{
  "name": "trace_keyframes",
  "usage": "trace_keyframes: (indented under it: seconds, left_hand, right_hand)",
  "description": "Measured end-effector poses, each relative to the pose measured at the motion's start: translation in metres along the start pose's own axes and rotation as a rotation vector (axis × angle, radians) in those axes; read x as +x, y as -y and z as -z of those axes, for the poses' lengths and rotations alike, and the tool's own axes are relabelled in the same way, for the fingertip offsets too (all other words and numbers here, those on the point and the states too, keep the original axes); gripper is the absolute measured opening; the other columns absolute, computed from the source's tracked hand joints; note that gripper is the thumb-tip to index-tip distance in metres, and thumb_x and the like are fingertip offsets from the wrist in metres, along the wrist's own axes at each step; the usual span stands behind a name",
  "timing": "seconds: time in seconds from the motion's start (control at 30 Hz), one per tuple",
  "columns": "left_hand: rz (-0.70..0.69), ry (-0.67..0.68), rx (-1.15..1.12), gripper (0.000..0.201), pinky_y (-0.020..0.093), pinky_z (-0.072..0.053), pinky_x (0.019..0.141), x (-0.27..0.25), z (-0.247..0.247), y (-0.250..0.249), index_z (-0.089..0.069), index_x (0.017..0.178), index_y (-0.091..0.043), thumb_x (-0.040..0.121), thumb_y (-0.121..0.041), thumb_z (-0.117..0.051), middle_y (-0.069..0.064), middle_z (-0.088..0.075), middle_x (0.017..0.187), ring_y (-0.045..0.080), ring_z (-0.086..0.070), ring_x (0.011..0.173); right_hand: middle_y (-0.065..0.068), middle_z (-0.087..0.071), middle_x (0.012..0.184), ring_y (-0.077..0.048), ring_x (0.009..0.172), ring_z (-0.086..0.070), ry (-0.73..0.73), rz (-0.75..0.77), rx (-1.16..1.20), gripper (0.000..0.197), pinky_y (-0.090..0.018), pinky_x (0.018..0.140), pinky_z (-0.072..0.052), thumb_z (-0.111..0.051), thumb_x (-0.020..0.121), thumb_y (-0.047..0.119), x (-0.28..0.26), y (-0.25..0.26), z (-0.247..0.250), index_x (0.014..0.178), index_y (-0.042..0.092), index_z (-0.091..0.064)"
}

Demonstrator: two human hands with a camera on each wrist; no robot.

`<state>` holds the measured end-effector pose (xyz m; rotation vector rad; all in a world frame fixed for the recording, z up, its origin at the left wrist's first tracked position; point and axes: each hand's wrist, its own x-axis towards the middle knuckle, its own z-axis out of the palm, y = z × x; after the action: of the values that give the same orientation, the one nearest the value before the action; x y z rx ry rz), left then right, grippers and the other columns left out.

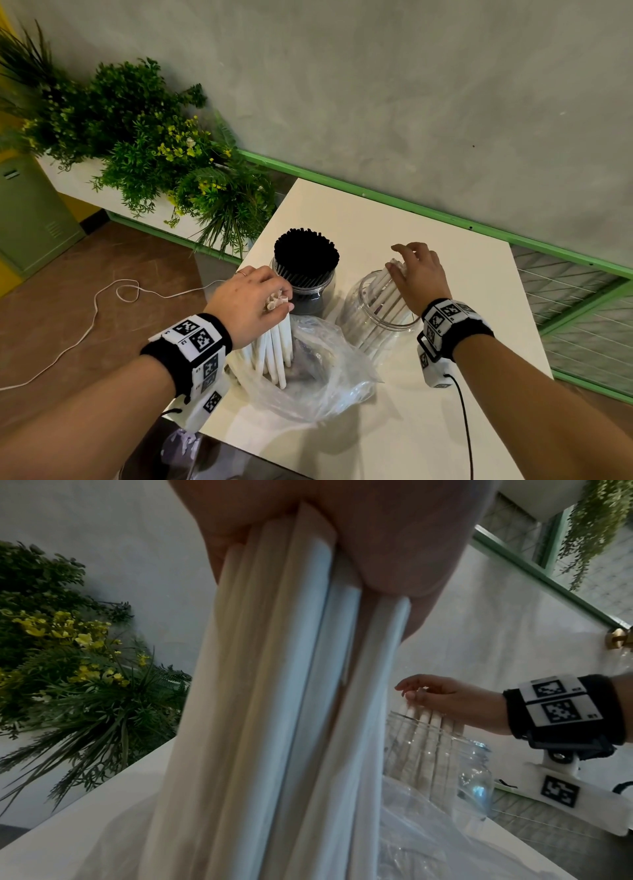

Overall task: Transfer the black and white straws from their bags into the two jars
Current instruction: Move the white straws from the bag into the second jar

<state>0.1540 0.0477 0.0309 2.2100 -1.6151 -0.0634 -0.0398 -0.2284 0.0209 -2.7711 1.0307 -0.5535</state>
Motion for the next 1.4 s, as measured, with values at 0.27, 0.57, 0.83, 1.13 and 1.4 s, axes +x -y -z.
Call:
trace_keyframes:
  seconds: [0.27,0.57,0.83,1.13,1.4]
  left_hand:
    - [-0.038,0.026,-0.048,0.044,0.026,-0.039,0.078,0.001,0.003,0.006,-0.059,0.097,-0.035,0.082,-0.068,-0.034,-0.014,-0.054,0.099,0.013,-0.047,0.091]
    - [-0.22,0.114,0.147,0.077,0.035,-0.047,0.086,-0.013,0.023,0.018,-0.036,0.137,-0.034,0.076,-0.081,-0.037,-0.008,-0.042,0.131,0.014,-0.042,0.116]
    - [-0.224,0.107,-0.11,0.066,0.021,-0.027,0.1,-0.021,0.014,0.037,-0.036,0.137,-0.032,0.076,-0.05,-0.053,-0.012,-0.042,0.129,0.008,-0.036,0.113]
    - [-0.17,0.041,-0.183,0.051,0.018,-0.028,0.088,-0.018,0.009,0.039,-0.053,0.123,-0.031,0.078,-0.054,-0.043,-0.013,-0.051,0.119,0.009,-0.043,0.104]
    - [-0.198,0.043,-0.137,0.047,0.022,-0.029,0.084,-0.018,0.008,0.038,-0.061,0.108,-0.025,0.079,-0.053,-0.037,-0.009,-0.052,0.11,0.012,-0.046,0.097]
  right_hand:
    - [-0.009,-0.046,0.128,-0.026,0.118,-0.041,-0.286,0.209,0.189,0.046,-0.038,0.099,-0.036,-0.054,0.091,0.033,-0.027,0.052,0.044,0.132,0.015,-0.046]
    - [0.005,-0.034,0.14,-0.004,0.123,-0.037,0.419,0.188,0.668,0.079,-0.021,0.104,-0.037,-0.069,0.083,0.042,-0.095,0.146,-0.023,0.146,0.026,-0.025]
    - [0.004,-0.055,0.129,-0.005,0.118,-0.051,0.384,0.103,0.82,0.06,-0.021,0.098,-0.041,-0.072,0.082,0.019,-0.083,0.174,-0.05,0.135,0.021,-0.044]
    - [-0.003,-0.065,0.11,-0.011,0.102,-0.061,0.324,-0.108,0.952,0.042,-0.021,0.089,-0.047,-0.074,0.079,0.005,-0.089,0.177,-0.053,0.117,0.01,-0.055]
    - [0.013,-0.07,0.083,-0.003,0.08,-0.065,0.068,-0.193,0.971,0.022,-0.017,0.071,-0.048,-0.077,0.078,0.011,-0.107,0.187,-0.048,0.098,0.008,-0.067]
